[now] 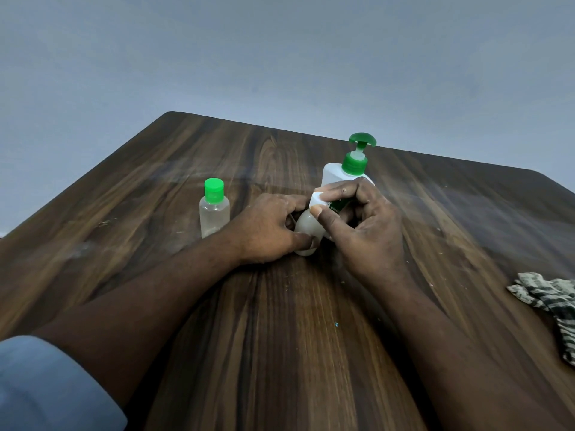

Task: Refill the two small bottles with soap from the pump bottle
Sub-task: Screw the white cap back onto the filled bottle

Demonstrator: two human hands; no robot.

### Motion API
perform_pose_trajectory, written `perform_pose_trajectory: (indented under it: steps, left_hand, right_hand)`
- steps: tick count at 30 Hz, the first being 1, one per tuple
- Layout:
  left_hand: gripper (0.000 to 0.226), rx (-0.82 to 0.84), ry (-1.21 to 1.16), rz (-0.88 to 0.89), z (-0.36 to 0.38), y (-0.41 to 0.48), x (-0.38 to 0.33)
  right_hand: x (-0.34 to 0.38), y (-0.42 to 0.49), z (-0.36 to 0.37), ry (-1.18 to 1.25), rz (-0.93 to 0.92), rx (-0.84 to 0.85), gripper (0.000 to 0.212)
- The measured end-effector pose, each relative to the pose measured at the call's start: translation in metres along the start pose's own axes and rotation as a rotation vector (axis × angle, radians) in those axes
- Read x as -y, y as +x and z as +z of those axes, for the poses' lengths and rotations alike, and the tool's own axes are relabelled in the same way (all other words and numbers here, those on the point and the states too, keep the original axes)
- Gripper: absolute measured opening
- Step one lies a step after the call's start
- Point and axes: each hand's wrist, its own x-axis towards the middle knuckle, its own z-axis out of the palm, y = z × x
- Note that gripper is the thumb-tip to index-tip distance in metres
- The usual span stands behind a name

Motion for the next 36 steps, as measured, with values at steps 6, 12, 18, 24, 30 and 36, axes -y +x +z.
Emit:
perform_pose_trajectory:
  steps: [6,12,18,24,30,36]
  left_hand:
    - [0.042,0.003,-0.005,0.009,-0.0003,-0.0009,-0.0011]
    - [0.039,-0.003,0.013,-0.009,-0.0003,0.0003,-0.0007]
    - [0.037,-0.001,0.008,0.014,-0.0009,-0.0013,-0.0031]
    - [0.036,-0.011,0.02,-0.009,-0.0003,-0.0009,-0.0015]
    - [0.038,0.0,0.012,-0.01,-0.0009,-0.0013,-0.0023]
    - [0.029,-0.013,0.082,-0.036,-0.0005,0.0002,-0.0011]
  right_hand:
    - [0.0014,-0.0007,-0.0013,0.046,0.012,0.037,0.015]
    - [0.0014,-0.0013,-0.0014,0.0,0.017,0.024,0.013]
    - [0.0029,0.0,-0.0011,0.012,0.03,0.012,0.02]
    - [0.0012,-0.0007,-0.0014,0.016,0.023,0.034,0.014]
    - [-0.0005,0.0006,-0.0017,-0.005,0.045,0.02,0.017]
    - [0.0022,-0.0009,0.0017,0.103,0.1,0.099,0.022]
